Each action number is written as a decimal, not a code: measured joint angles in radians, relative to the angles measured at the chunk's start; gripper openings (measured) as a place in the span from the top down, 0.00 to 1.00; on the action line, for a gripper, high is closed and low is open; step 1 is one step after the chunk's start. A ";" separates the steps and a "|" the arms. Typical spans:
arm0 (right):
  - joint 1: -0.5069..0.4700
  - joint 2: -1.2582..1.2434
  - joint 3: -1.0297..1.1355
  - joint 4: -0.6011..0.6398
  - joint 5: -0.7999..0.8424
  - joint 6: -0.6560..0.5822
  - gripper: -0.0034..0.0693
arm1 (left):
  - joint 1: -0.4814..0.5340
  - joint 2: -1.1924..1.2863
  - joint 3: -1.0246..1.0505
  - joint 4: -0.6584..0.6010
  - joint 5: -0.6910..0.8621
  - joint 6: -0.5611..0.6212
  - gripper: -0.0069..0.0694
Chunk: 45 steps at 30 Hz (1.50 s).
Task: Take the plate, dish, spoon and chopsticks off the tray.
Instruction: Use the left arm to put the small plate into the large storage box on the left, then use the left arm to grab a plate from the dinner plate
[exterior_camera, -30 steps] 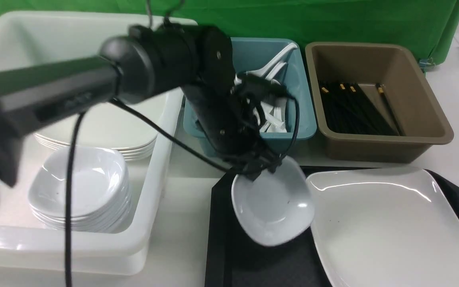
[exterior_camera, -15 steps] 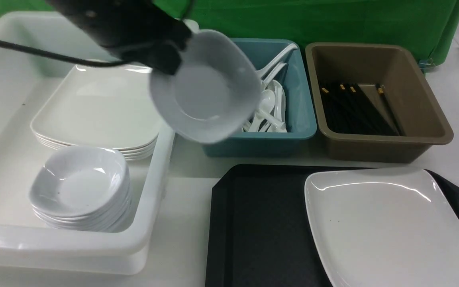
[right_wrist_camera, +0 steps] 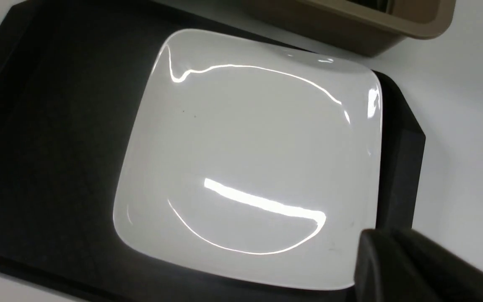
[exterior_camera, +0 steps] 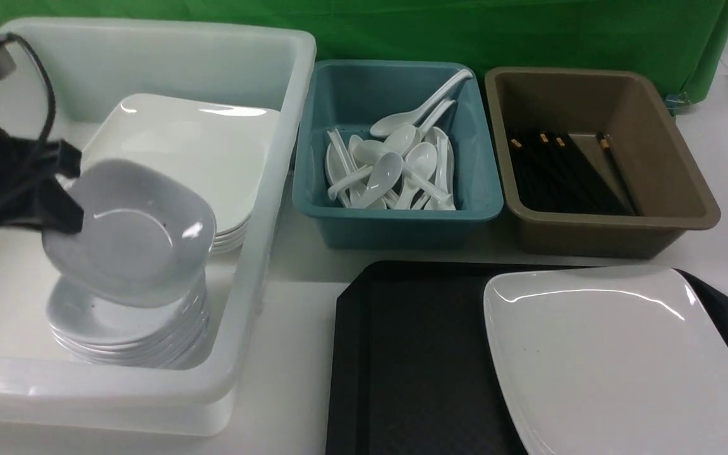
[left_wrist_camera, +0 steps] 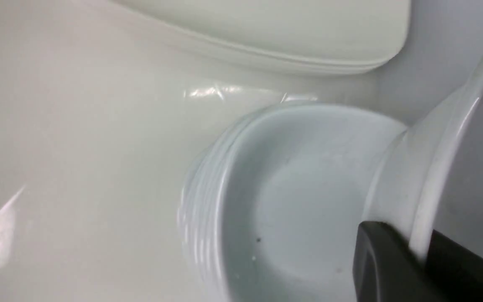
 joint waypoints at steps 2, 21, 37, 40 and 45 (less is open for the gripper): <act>0.000 0.000 0.000 0.000 0.000 0.000 0.87 | 0.000 0.001 0.033 0.021 -0.025 0.007 0.88; 0.000 0.000 0.000 0.000 -0.004 0.000 0.86 | -0.083 0.000 -0.128 0.049 -0.015 -0.025 0.40; 0.000 0.000 0.000 -0.002 -0.030 0.000 0.86 | -0.915 0.401 -0.384 0.049 -0.198 -0.236 0.82; 0.000 0.000 0.000 -0.002 -0.030 0.000 0.86 | -0.927 0.517 -0.473 0.078 -0.174 -0.323 0.70; 0.000 0.000 0.000 -0.002 -0.030 0.000 0.86 | -0.926 0.640 -0.577 0.141 -0.164 -0.391 0.46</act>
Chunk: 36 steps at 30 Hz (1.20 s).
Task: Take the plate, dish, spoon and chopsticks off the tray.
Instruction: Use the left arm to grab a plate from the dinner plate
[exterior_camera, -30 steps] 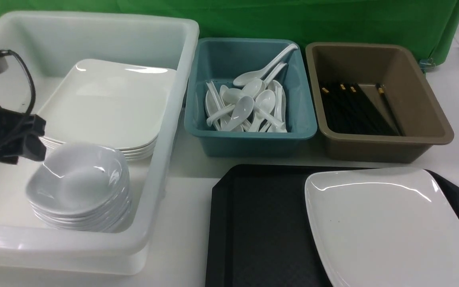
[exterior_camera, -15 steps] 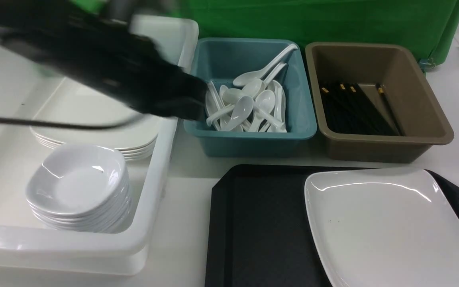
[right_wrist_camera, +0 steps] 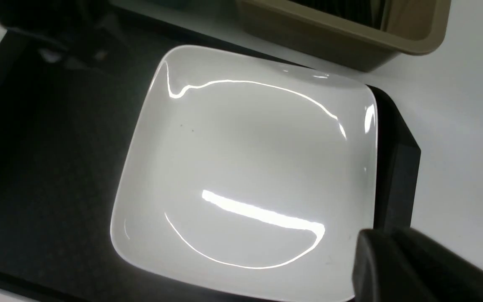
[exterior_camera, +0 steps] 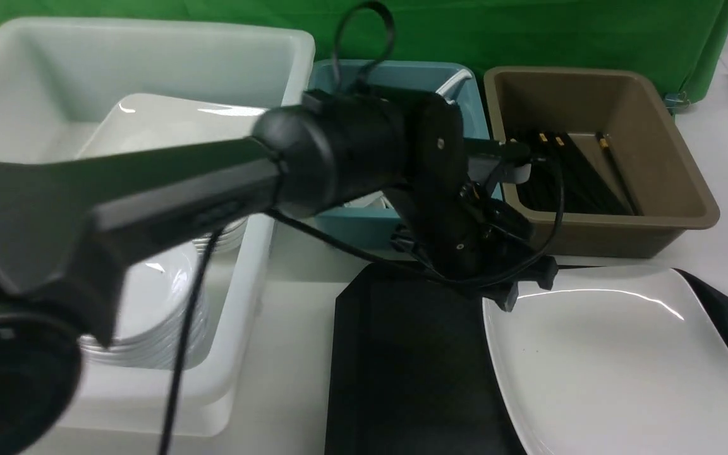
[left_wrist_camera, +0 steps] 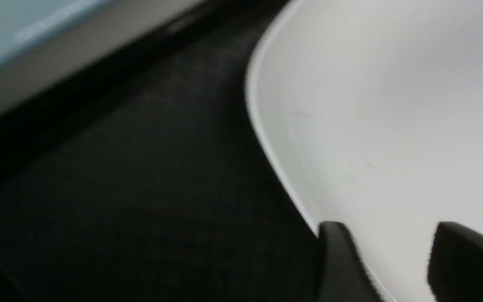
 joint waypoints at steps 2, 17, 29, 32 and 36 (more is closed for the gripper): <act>0.000 0.000 0.000 -0.001 0.000 0.000 0.85 | 0.000 0.059 -0.042 0.006 -0.020 -0.003 0.32; 0.000 0.000 0.000 -0.002 -0.004 -0.001 0.83 | 0.000 0.187 -0.065 -0.034 -0.193 -0.002 0.28; 0.000 0.000 0.000 -0.002 -0.004 -0.001 0.83 | 0.007 0.172 -0.069 -0.066 -0.146 -0.025 0.73; 0.000 0.000 0.000 -0.002 -0.004 -0.001 0.83 | 0.006 0.129 -0.069 -0.017 -0.075 -0.026 0.74; 0.000 0.000 0.000 -0.002 -0.004 -0.002 0.83 | 0.005 0.045 -0.069 0.062 0.004 -0.013 0.80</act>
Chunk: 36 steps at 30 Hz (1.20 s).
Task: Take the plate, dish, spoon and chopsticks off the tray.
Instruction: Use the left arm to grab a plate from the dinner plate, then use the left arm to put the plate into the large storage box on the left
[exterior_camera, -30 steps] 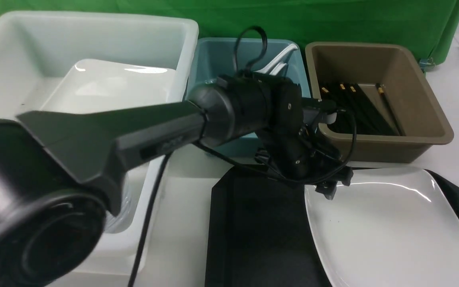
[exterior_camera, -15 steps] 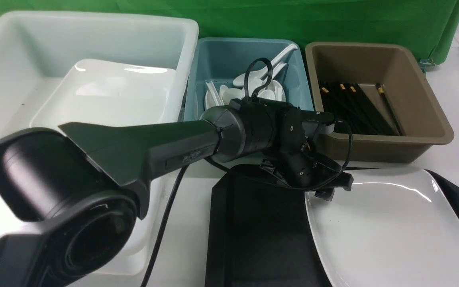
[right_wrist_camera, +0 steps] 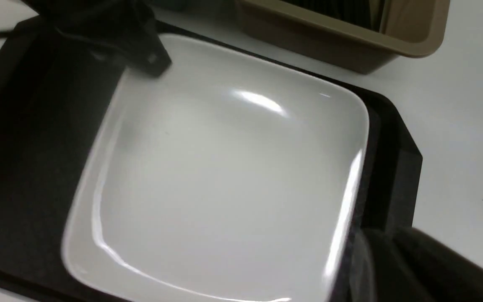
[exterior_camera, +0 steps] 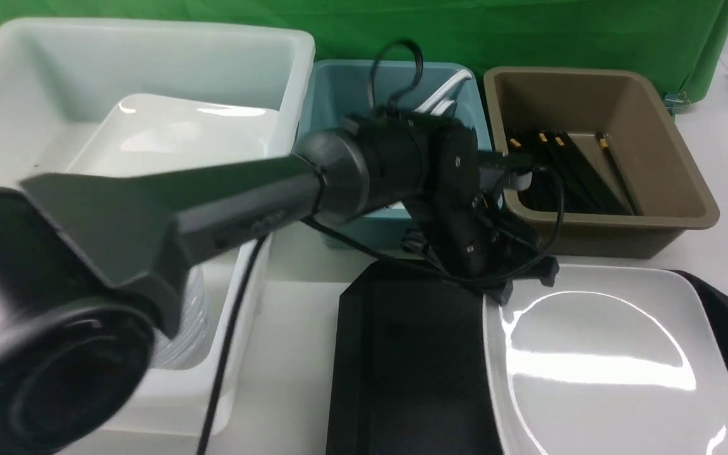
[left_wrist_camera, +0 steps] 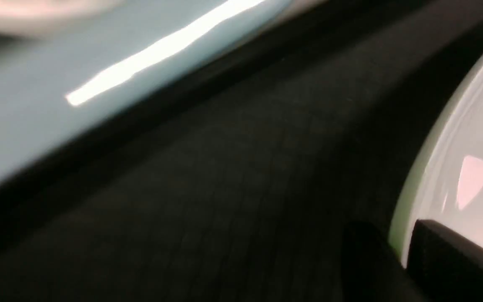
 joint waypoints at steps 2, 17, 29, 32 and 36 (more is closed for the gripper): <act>0.000 0.000 0.000 0.000 0.000 0.000 0.83 | 0.000 -0.051 0.000 0.032 0.029 0.014 0.82; 0.000 0.000 0.000 0.000 0.000 -0.001 0.83 | 0.000 -0.304 0.002 0.223 0.106 0.060 0.88; 0.000 0.000 0.000 0.000 0.000 -0.001 0.83 | 0.111 -0.433 0.003 0.135 0.139 0.070 0.88; 0.000 0.000 0.000 0.000 0.000 0.000 0.83 | 0.111 -0.420 0.007 0.120 0.175 0.088 0.88; 0.000 0.000 0.000 0.000 0.000 0.002 0.83 | 0.111 -0.414 0.011 0.110 0.179 0.090 0.88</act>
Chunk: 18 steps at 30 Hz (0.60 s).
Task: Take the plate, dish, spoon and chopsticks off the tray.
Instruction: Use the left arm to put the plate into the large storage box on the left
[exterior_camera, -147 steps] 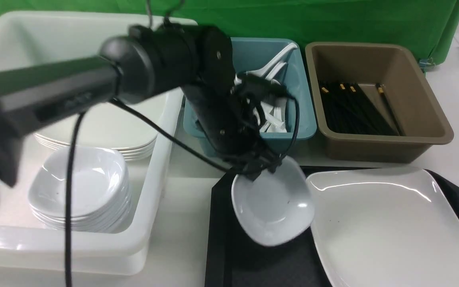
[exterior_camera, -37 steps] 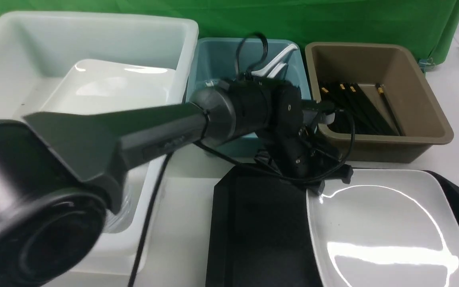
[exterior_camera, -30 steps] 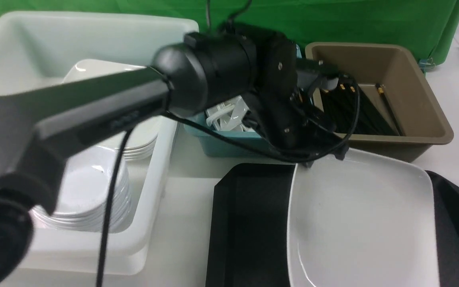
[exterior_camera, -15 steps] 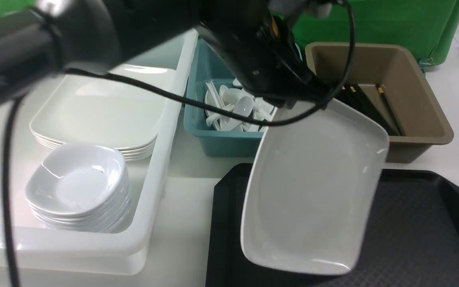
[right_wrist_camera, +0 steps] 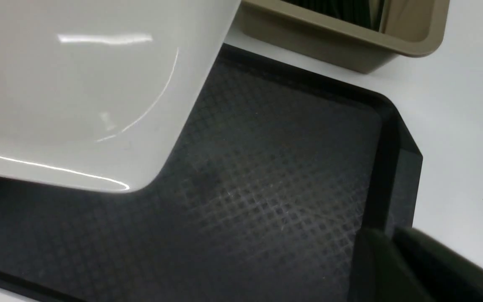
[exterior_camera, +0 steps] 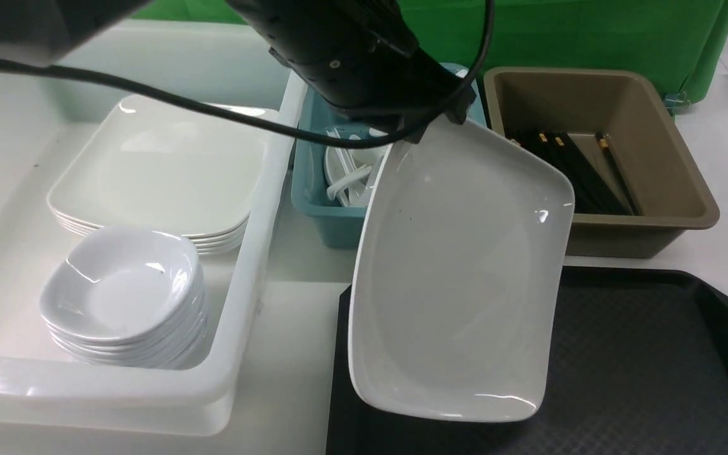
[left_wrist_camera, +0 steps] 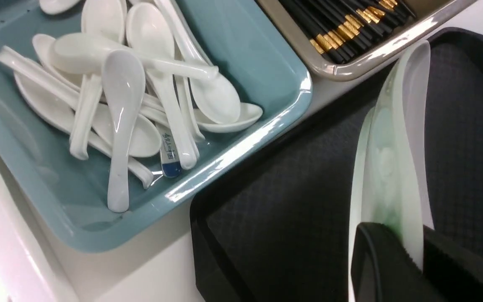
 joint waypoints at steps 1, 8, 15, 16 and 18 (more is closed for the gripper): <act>0.000 0.000 0.000 0.000 0.000 0.000 0.83 | 0.000 0.000 0.000 0.000 -0.002 0.000 0.88; 0.000 0.000 0.000 0.000 0.000 0.000 0.83 | 0.006 0.000 -0.042 0.025 0.011 0.000 0.88; 0.000 0.000 0.000 0.000 0.000 0.000 0.83 | 0.107 -0.024 -0.176 -0.008 0.040 -0.001 0.88; 0.000 0.000 0.000 0.000 0.000 0.000 0.83 | 0.139 -0.034 -0.191 -0.023 0.043 -0.001 0.88; 0.000 0.000 0.000 0.000 0.000 0.000 0.83 | 0.213 -0.057 -0.208 -0.064 0.051 -0.001 0.88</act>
